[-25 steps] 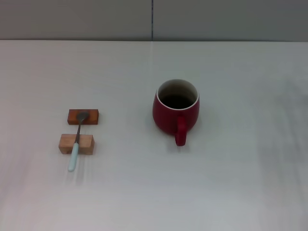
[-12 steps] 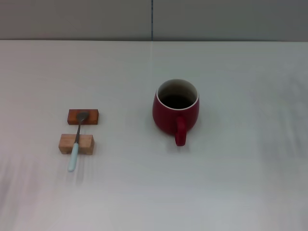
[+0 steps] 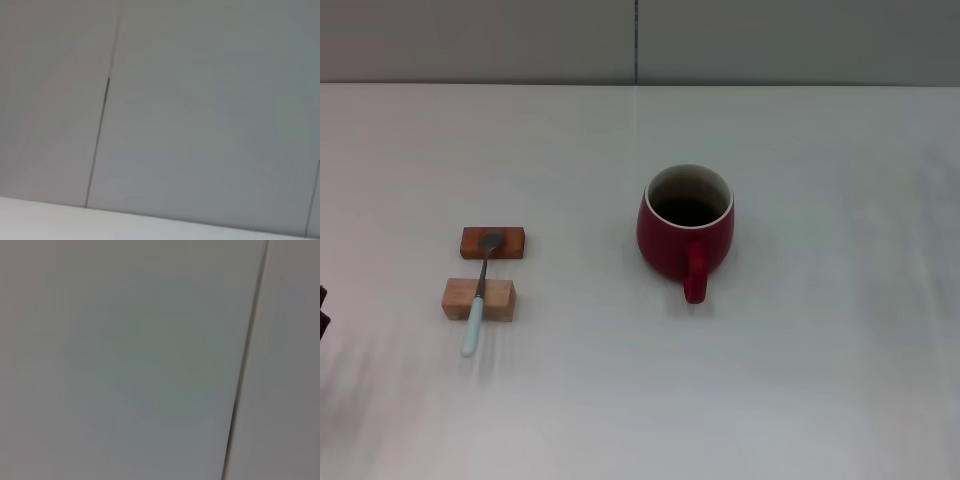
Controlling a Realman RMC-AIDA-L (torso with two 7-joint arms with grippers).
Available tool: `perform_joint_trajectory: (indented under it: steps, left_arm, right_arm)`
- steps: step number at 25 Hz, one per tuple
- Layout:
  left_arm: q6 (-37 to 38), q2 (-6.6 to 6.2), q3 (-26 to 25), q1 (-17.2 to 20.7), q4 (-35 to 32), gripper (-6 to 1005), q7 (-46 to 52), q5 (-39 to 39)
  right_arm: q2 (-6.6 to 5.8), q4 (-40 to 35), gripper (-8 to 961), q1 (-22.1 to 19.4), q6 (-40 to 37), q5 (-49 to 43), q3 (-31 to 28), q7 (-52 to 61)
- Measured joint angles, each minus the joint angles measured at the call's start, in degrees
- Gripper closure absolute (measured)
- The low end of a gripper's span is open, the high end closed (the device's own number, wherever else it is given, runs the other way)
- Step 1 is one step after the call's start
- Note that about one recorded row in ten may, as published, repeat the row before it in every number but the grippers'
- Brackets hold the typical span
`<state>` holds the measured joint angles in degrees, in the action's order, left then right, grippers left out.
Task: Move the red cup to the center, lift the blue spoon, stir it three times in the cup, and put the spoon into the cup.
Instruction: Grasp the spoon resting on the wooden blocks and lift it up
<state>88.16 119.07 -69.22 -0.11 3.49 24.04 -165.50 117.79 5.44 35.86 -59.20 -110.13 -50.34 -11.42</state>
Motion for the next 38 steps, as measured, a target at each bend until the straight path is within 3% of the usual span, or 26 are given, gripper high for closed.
perform_joint_trajectory:
  steps: [7, 17, 31, 38]
  left_arm:
    - [-5.33, 0.11, 5.33, 2.89, 4.7, 289, -1.76, 0.31]
    - [-5.5, 0.1, 8.28, 6.23, 8.67, 292, -2.22, 0.43]
    - [-5.8, 0.1, 12.03, 7.93, 11.21, 296, -5.16, 1.61]
    - [-5.96, 0.11, 21.87, 8.01, 12.61, 297, -9.83, 11.0]
  right_arm:
    - [-0.57, -0.11, 909, 0.42, 0.03, 0.0, -0.2, 0.0]
    - [-0.72, -0.06, 909, 0.54, 0.25, -0.19, -0.19, 0.0]
    - [-0.58, 0.37, 909, 0.19, 0.02, -0.29, -0.19, 0.0]
    - [-0.44, 0.37, 909, -0.13, -0.04, -0.18, -0.19, 0.0]
